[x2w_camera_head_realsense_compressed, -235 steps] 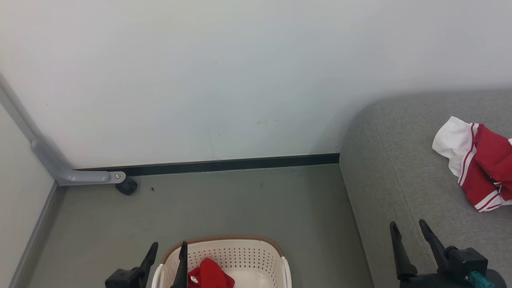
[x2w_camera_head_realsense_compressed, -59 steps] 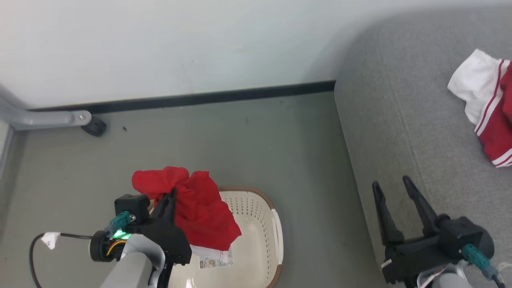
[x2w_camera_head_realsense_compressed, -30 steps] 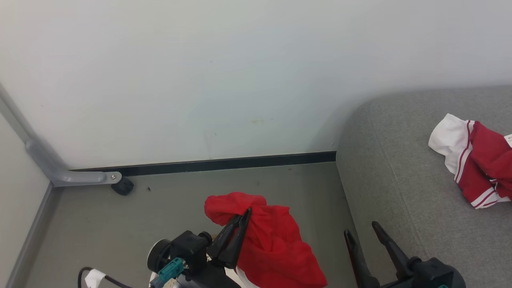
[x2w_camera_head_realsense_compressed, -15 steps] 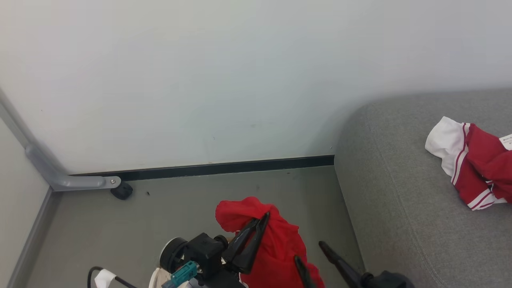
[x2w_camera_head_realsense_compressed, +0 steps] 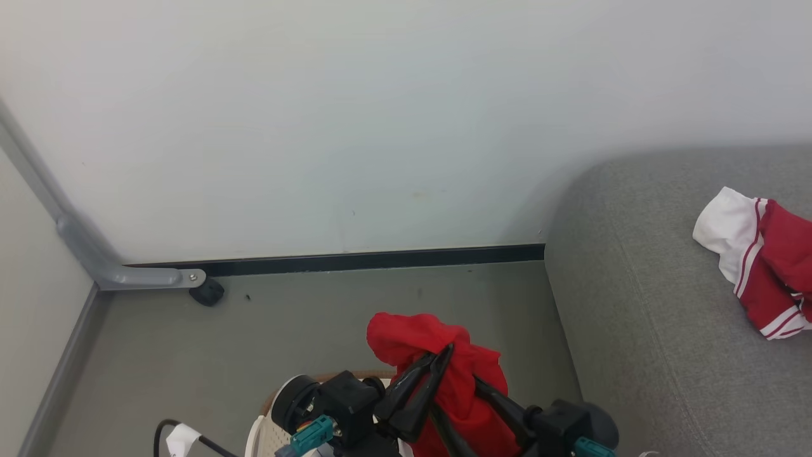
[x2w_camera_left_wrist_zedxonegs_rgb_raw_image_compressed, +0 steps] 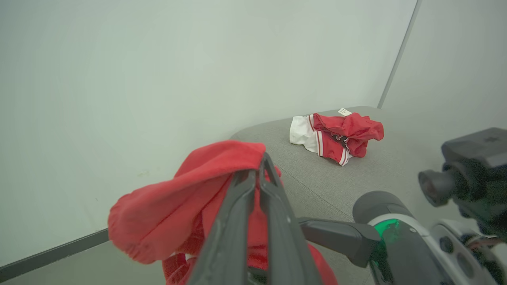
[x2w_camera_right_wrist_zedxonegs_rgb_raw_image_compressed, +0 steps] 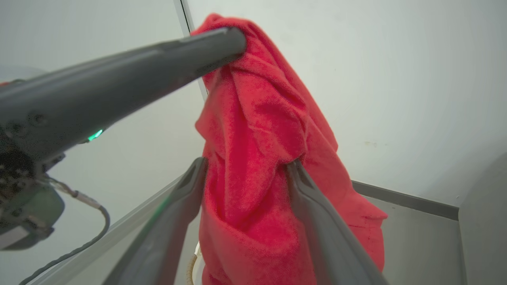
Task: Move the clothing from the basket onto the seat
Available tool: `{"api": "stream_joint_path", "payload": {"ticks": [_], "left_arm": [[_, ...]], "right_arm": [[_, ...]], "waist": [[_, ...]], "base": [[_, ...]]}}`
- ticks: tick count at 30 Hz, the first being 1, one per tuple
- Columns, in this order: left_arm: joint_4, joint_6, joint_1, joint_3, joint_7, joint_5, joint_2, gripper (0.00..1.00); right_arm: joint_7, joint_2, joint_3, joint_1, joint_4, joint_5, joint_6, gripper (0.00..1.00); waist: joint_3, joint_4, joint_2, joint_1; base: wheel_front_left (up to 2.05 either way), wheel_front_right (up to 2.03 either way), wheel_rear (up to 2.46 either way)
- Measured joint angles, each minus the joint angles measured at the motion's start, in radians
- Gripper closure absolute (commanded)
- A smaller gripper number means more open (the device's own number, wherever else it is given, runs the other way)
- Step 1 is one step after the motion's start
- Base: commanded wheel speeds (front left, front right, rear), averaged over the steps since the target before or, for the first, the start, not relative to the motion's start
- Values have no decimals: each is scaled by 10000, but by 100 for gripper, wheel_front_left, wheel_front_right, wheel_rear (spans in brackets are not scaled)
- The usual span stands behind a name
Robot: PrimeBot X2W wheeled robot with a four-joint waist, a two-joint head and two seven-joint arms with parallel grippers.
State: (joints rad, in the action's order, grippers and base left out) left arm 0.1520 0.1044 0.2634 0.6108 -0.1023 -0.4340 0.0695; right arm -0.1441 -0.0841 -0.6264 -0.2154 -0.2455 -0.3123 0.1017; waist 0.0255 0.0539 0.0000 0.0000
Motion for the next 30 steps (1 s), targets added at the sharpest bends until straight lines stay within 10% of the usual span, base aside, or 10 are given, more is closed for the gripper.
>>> {"api": "stream_joint_path", "payload": {"ticks": [1,19,21,25,30], "left_arm": [[-25,0,0,4,48,0,2,100],[-464,-192,-46,-119,495,-15,228,100],[-522,-257,-67,-128,583,-13,249,59],[-633,-314,-76,-127,658,4,314,15],[-702,-351,-81,-77,834,123,476,0]], "right_arm": [[29,15,-15,-137,-125,-4,13,100],[-190,75,69,-1230,-1087,-330,98,100],[-251,81,222,-1330,-1168,-366,98,100],[-343,81,487,-1499,-1262,-458,88,100],[-470,6,986,-1886,-1492,-575,27,100]], "waist": [[23,28,0,0],[265,134,0,1],[291,68,0,0],[343,-44,0,0],[457,-274,0,1]], "base": [[0,0,0],[0,0,0],[0,0,0],[0,0,0],[0,0,0]]}}
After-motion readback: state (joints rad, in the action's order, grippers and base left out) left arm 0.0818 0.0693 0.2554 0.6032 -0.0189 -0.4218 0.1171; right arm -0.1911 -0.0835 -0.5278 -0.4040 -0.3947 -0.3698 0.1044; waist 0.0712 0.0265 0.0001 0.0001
